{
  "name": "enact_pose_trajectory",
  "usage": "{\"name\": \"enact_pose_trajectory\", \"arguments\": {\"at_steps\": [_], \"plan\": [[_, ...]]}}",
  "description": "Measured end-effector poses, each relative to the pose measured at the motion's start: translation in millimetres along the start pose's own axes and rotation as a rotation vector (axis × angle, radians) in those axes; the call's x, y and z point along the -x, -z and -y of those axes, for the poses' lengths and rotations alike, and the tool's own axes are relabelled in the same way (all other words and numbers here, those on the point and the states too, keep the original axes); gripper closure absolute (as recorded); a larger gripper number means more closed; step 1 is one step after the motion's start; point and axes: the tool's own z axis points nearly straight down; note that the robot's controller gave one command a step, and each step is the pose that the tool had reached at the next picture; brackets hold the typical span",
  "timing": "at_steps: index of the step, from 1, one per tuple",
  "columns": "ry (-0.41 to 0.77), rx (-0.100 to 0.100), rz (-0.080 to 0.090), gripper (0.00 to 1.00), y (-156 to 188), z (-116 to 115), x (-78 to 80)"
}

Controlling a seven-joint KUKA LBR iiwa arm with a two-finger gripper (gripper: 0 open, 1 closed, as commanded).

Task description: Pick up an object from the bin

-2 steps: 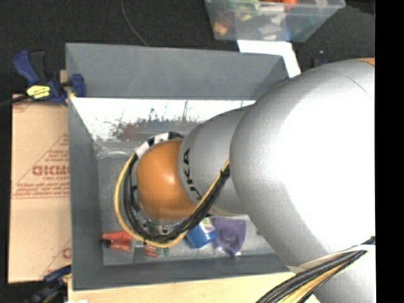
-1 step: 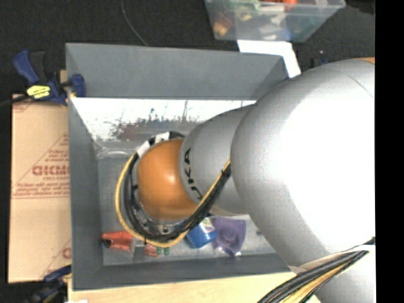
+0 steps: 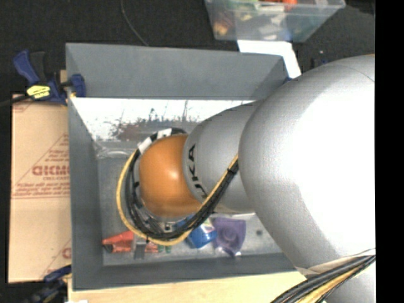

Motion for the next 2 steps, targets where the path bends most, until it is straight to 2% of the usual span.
{"name": "enact_pose_trajectory", "arguments": {"at_steps": [1,2], "plan": [[-0.002,0.002,0.004,1.00,9.6,0.2,1.2],[-0.004,0.000,0.000,1.00,22.7,1.1,0.6]]}}
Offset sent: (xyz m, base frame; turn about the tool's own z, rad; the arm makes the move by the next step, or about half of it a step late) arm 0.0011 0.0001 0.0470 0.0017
